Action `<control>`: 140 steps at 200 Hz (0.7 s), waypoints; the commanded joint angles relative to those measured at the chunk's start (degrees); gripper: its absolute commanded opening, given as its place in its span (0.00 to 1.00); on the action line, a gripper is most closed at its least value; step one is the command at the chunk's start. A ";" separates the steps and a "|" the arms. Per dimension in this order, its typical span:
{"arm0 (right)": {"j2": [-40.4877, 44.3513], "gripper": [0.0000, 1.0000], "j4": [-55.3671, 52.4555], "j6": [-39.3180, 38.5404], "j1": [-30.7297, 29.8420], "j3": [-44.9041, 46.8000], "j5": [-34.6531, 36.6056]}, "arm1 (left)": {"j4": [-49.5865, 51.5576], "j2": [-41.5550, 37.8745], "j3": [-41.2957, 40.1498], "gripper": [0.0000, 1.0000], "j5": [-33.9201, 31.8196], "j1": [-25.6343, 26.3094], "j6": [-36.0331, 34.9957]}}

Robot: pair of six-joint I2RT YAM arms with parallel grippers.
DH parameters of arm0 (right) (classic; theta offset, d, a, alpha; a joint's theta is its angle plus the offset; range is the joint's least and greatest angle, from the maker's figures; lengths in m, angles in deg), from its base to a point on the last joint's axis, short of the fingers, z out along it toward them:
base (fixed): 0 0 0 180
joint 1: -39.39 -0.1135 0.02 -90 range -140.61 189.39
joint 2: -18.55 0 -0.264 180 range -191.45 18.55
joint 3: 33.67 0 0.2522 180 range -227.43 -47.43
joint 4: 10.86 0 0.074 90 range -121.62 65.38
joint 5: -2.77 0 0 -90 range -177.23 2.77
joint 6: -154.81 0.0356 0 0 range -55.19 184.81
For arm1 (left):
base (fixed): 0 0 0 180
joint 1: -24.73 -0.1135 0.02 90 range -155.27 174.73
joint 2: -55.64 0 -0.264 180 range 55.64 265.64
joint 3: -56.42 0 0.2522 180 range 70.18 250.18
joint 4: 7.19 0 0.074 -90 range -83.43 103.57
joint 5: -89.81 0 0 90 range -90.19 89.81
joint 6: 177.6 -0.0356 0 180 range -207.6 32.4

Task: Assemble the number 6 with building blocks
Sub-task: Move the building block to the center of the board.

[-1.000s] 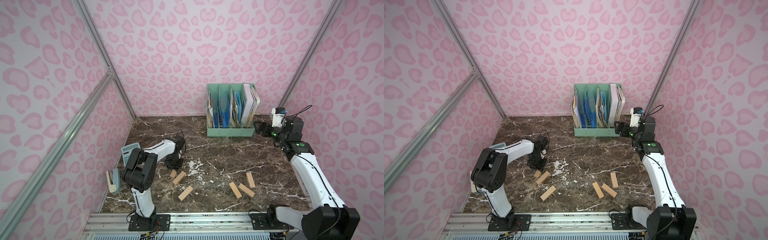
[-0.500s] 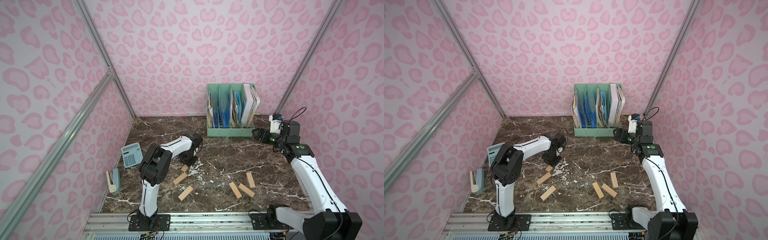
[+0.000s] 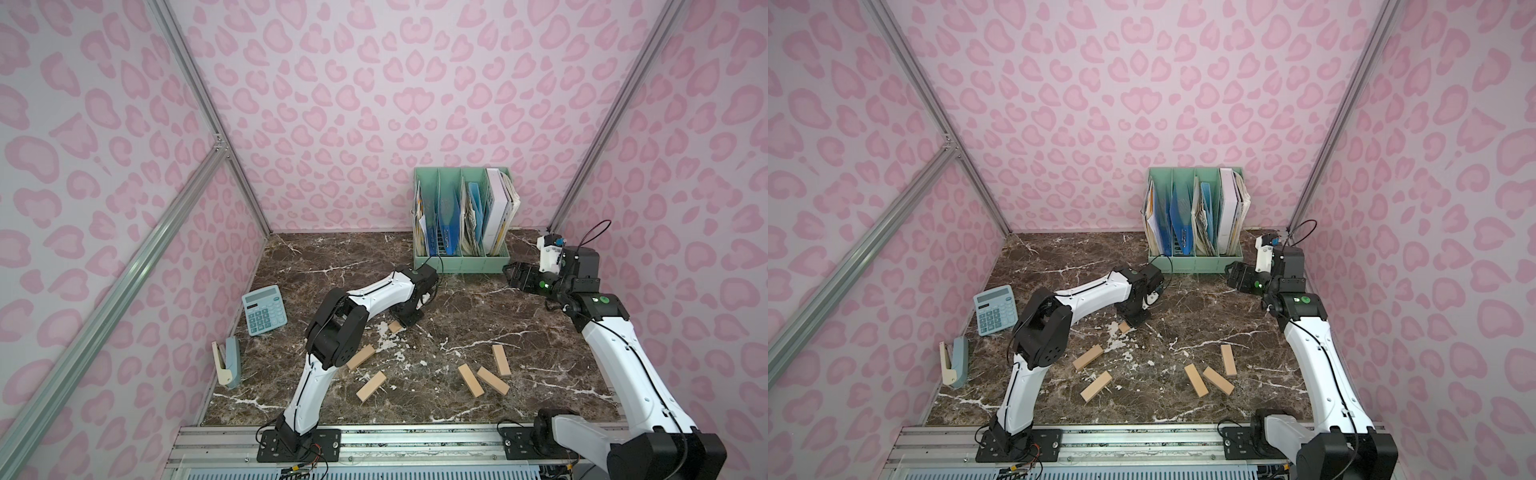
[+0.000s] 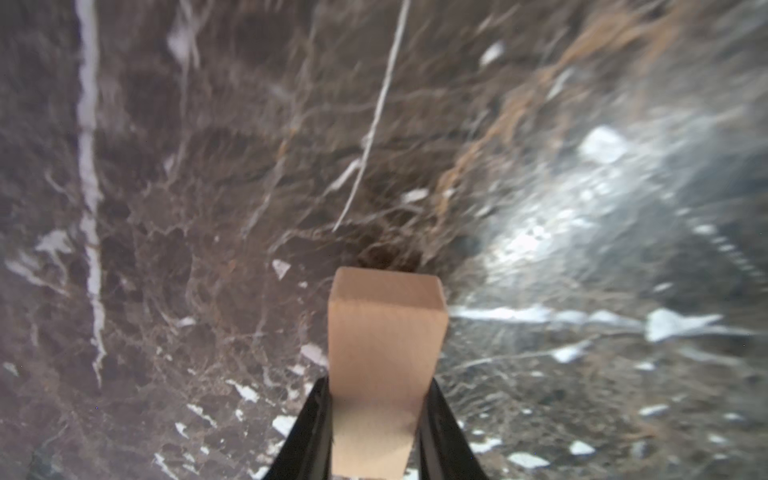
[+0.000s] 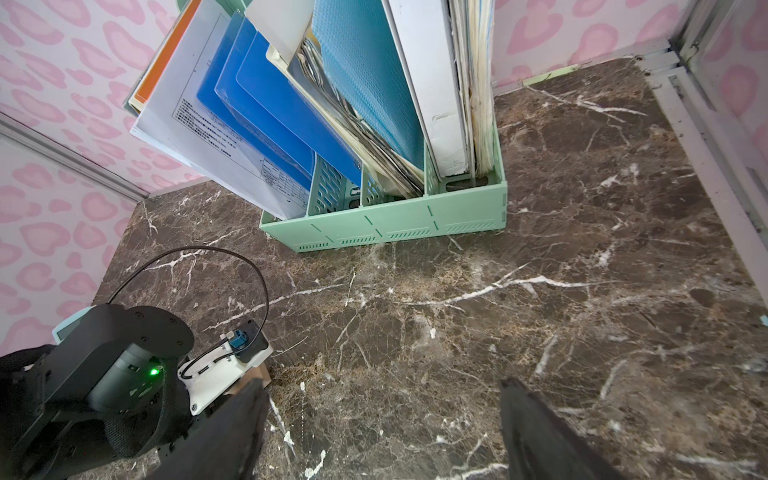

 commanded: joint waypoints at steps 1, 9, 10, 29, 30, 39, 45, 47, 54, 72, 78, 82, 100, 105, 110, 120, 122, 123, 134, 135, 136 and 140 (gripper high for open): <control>0.31 0.89 -0.56 -0.68 0.09 0.49 -0.90 | -1.56 0.45 2.13 0.17 2.40 1.43 -3.01; 0.31 0.89 -0.50 -0.68 0.18 0.59 -1.05 | -1.68 0.69 2.85 0.18 2.95 2.06 -3.15; 0.31 0.89 -0.49 -0.68 0.18 0.57 -1.10 | -1.71 0.76 2.99 0.18 2.99 2.11 -3.15; 0.24 0.89 -0.39 -0.68 0.20 0.79 -1.58 | -2.87 0.91 3.37 0.18 3.89 3.56 -3.32; 0.23 0.89 -0.35 -0.68 0.19 0.81 -1.58 | -2.92 0.87 3.33 0.18 3.94 3.66 -3.37; 0.12 0.89 -0.30 -0.68 0.22 0.86 -1.77 | -3.68 0.91 3.17 0.18 4.20 4.33 -3.74; 0.05 0.89 -0.20 -0.60 0.18 0.98 -1.93 | -4.22 0.85 2.98 0.17 4.50 4.68 -4.16; 0.04 0.89 -0.14 -0.59 0.18 0.94 -1.98 | -4.40 0.90 2.91 0.18 4.58 4.78 -4.31; 0.00 0.89 -0.11 -0.55 0.18 1.14 -2.25 | -5.02 0.92 2.67 0.18 4.82 5.13 -4.83; -0.02 0.89 -0.12 -0.50 0.18 1.21 -2.73 | -6.24 1.09 2.61 0.18 5.11 5.73 -6.36; 0.03 0.89 -0.26 -0.50 0.20 1.25 -2.72 | -6.48 1.10 2.62 0.18 5.13 5.84 -7.06; 0.09 0.89 -0.29 -0.57 0.19 1.25 -2.73 | -6.65 1.04 2.62 0.18 5.18 5.91 -7.62; 0.31 0.89 -0.15 -0.50 0.27 1.58 -2.86 | -6.93 1.03 2.66 0.18 4.52 6.04 -10.39; 0.39 0.89 -0.18 -0.44 0.27 1.78 -2.94 | -7.00 1.03 2.71 0.18 4.17 6.04 -11.03; 0.47 0.89 -0.10 -0.42 0.33 1.93 -3.04 | -7.20 0.97 2.53 0.18 3.77 6.04 -11.54; 0.72 0.89 0.11 -0.18 0.39 2.35 -3.21 | -7.79 0.79 2.00 0.19 3.73 6.04 -12.92; 0.78 0.89 0.16 -0.11 0.41 2.50 -3.18 | -7.91 0.78 1.83 0.19 3.80 6.04 -13.20; 0.81 0.89 0.19 -0.09 0.38 2.53 -3.18 | -7.99 0.76 1.81 0.19 3.81 6.04 -13.32; 1.07 0.89 0.47 0.08 0.44 3.05 -3.52 | -8.94 0.74 1.23 0.19 3.83 6.11 -14.19; 1.09 0.89 0.48 0.10 0.44 3.08 -3.57 | -9.03 0.74 1.21 0.19 3.91 6.07 -14.30; 1.09 0.89 0.53 0.10 0.49 3.13 -3.63 | -9.12 0.74 1.24 0.19 3.95 6.06 -14.40; 1.22 0.89 0.56 0.19 0.59 3.28 -3.70 | -9.25 0.69 1.17 0.20 4.13 6.12 -14.70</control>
